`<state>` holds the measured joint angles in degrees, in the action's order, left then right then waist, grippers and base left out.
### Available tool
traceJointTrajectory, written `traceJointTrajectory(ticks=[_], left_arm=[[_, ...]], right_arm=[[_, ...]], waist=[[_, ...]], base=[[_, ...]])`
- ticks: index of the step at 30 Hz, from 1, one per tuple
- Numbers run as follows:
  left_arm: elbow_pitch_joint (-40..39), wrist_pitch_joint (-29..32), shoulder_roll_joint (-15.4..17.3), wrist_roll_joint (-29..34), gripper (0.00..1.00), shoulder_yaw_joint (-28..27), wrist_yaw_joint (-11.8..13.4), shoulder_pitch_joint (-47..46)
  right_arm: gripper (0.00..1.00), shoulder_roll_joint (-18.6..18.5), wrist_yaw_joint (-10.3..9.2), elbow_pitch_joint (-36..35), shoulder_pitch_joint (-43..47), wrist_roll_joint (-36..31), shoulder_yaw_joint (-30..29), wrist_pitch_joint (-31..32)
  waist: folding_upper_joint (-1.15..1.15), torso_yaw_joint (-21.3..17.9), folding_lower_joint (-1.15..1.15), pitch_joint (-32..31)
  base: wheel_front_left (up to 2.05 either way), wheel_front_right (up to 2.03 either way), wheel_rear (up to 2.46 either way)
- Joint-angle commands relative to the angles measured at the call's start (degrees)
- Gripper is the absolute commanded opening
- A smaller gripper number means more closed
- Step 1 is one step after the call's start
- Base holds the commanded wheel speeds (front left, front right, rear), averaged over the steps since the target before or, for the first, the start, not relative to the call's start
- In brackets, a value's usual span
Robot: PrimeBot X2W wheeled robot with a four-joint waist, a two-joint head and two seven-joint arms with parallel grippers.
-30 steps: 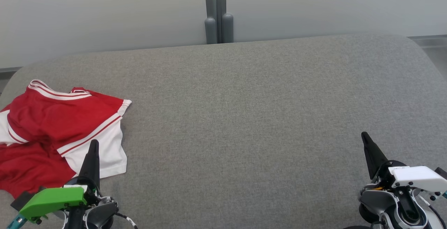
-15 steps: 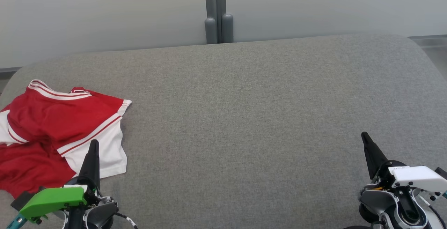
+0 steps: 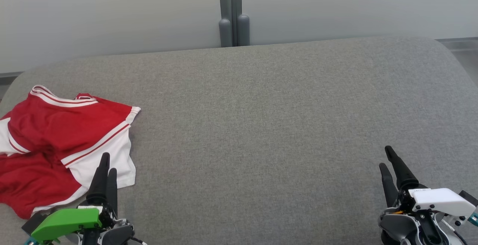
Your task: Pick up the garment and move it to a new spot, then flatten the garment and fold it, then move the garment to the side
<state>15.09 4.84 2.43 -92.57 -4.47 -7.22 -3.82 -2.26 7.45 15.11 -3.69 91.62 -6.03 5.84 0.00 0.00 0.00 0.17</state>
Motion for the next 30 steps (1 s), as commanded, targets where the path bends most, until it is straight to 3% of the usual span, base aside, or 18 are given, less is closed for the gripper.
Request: traceJointTrajectory(ticks=[1,12,30], left_arm=[[-1.32,-0.66,0.28,0.71,1.0,0.65,-0.09,-0.75],[-1.7,-3.65,1.31,6.65,1.0,4.15,0.51,-1.01],[-1.87,-7.73,4.2,30.7,1.0,9.59,3.42,-2.55]], right_arm=[[1.0,-0.28,0.01,-1.22,-0.71,-0.91,0.57,-0.81],[1.0,-0.59,0.02,-2.96,-0.45,-13.15,2.2,-3.87],[1.0,-3.76,0.02,-5.47,-0.9,-42.52,6.48,-8.14]], waist=[[0.0,0.01,0.0,0.0],[0.0,0.01,0.0,0.04],[0.0,0.3,0.0,0.03]], base=[[0.0,0.0,0.0],[0.0,0.0,0.0],[0.0,0.0,0.0]])
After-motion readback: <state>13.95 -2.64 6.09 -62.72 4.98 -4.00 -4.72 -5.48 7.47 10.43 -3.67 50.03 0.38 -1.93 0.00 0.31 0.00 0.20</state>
